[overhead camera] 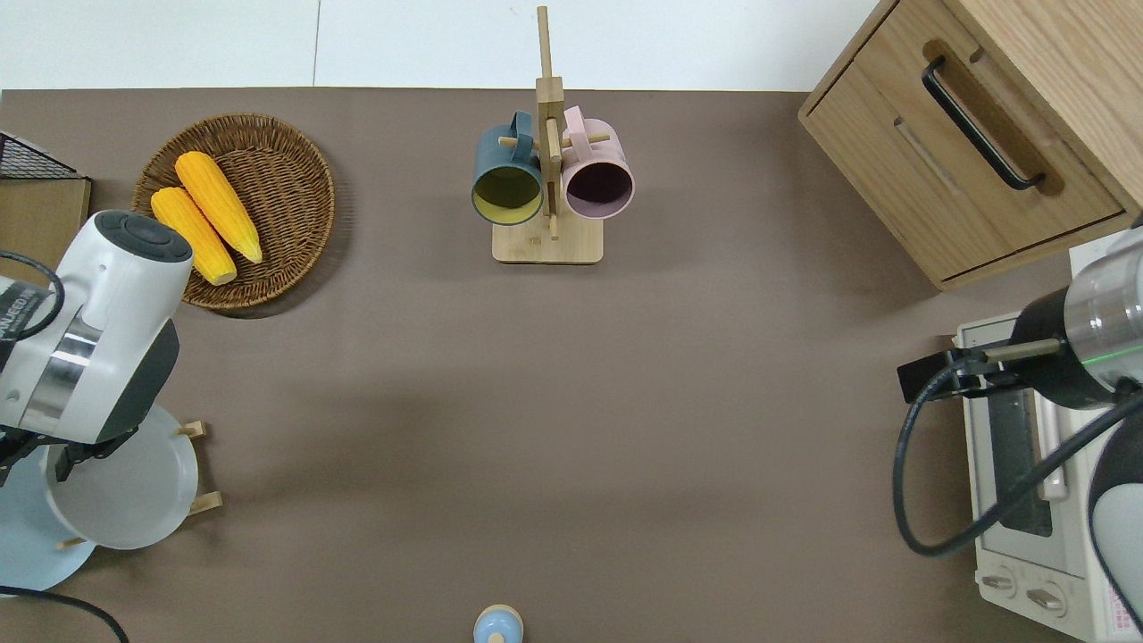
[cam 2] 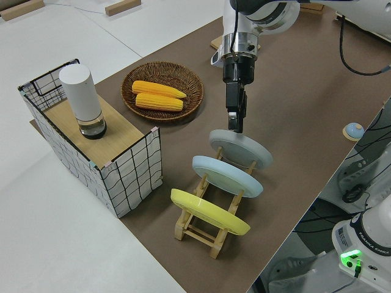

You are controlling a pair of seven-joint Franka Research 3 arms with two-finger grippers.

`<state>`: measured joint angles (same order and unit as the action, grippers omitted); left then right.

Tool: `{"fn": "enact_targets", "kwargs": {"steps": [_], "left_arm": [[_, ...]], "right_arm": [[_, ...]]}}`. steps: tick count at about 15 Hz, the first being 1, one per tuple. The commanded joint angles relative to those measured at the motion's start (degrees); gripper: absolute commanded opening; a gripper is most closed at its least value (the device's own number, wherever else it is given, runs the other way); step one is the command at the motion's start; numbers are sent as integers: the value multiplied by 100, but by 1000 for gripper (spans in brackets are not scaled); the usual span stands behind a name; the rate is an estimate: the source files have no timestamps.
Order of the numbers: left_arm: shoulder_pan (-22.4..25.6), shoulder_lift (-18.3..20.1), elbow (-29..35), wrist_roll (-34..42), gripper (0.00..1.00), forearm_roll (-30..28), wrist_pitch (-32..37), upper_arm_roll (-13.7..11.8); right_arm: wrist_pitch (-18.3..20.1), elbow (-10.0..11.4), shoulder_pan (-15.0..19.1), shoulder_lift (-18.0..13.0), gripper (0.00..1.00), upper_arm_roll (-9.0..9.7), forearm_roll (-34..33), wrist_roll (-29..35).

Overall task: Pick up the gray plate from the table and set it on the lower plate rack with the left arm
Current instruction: 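Lower the gray plate upright into the rack's lower slot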

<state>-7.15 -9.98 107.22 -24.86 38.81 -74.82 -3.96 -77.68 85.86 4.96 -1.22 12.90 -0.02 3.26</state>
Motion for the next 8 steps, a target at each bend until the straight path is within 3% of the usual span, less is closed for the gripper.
{"fn": "enact_targets", "kwargs": {"steps": [1,3,8], "left_arm": [[-41,84,36,-107,944,-365,-138,220],[-41,171,10,-107,991,-593,-244,404],[-50,347,-262,-151,993,-1937,-682,536]], "right_arm": [[87,-35,76,-27,990,38,20,-19],[87,-35,76,-27,990,38,20,-19],[87,-35,84,-27,987,38,20,-19]]}}
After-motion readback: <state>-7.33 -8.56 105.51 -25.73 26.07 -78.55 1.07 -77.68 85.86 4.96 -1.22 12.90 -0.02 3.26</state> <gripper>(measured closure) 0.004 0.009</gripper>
